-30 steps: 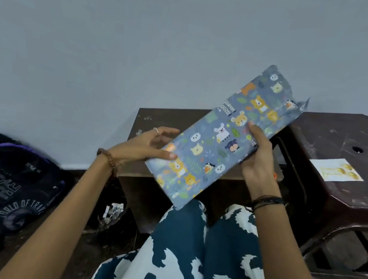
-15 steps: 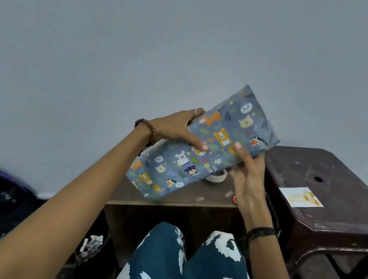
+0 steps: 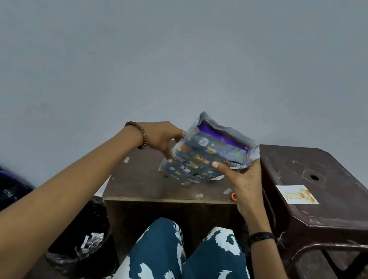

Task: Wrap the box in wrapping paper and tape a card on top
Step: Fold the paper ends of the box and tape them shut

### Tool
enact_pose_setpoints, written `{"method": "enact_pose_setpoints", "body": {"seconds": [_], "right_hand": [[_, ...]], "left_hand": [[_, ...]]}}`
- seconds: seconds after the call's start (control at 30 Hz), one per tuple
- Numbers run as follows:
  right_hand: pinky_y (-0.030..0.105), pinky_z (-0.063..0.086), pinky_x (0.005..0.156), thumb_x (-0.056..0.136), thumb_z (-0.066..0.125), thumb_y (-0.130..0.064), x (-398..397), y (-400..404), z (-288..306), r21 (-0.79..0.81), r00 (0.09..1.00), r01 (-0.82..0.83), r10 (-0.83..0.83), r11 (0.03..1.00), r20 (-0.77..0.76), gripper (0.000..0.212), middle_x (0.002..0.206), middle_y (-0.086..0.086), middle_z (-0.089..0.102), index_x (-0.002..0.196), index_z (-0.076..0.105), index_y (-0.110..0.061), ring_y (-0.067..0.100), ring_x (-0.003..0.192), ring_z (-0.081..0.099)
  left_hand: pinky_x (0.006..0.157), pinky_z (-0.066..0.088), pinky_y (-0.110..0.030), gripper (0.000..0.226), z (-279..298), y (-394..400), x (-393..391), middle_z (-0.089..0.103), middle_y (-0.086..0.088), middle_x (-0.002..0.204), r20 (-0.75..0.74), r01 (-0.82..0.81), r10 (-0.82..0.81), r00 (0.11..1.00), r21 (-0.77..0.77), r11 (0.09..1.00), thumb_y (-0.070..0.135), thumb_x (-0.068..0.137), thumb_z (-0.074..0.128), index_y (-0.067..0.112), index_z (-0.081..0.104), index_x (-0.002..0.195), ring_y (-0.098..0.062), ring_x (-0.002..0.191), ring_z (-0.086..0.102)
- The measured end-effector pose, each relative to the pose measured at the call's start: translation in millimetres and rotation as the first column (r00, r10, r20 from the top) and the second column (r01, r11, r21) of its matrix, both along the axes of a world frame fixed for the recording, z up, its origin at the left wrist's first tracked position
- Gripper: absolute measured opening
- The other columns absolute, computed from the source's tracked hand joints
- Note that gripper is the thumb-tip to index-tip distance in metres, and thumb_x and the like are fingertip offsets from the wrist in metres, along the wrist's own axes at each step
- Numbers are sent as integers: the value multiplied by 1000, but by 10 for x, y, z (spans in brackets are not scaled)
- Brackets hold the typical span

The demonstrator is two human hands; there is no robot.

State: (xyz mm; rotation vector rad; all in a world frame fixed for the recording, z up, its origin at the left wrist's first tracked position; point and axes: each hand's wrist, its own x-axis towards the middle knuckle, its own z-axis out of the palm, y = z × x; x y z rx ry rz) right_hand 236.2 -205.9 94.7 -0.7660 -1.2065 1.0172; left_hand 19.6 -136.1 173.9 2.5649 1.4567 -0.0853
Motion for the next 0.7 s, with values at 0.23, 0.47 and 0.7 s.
{"method": "enact_pose_setpoints", "body": {"seconds": [0.23, 0.47, 0.7], "right_hand": [[36, 55, 81, 63, 81, -4, 10, 7, -126, 26, 1000, 5, -5, 1000, -5, 69, 108, 25, 64, 120, 45, 10, 32, 99, 65], [30, 55, 78, 67, 72, 8, -23, 29, -191, 6, 983, 104, -101, 995, -153, 52, 91, -1, 73, 115, 55, -2, 18, 90, 69], [48, 48, 96, 71, 68, 10, -33, 130, -251, 12, 898, 261, -239, 965, -370, 58, 106, -1, 69, 122, 53, -14, 21, 105, 63]], "left_hand": [[78, 42, -11, 19, -155, 77, -104, 70, -9, 97, 190, -37, 13, 982, 121, 992, 1, 83, 63, 3, 70, 101, -13, 84, 59], [72, 54, -17, 16, -607, 126, -168, 70, 12, 64, 918, -335, 268, 294, -164, 928, -6, 78, 66, 1, 70, 91, 0, 67, 65], [82, 51, -23, 22, -1475, 303, -278, 66, -8, 102, 841, -524, 534, 89, -416, 743, 4, 88, 58, 9, 65, 108, -19, 101, 60]]}}
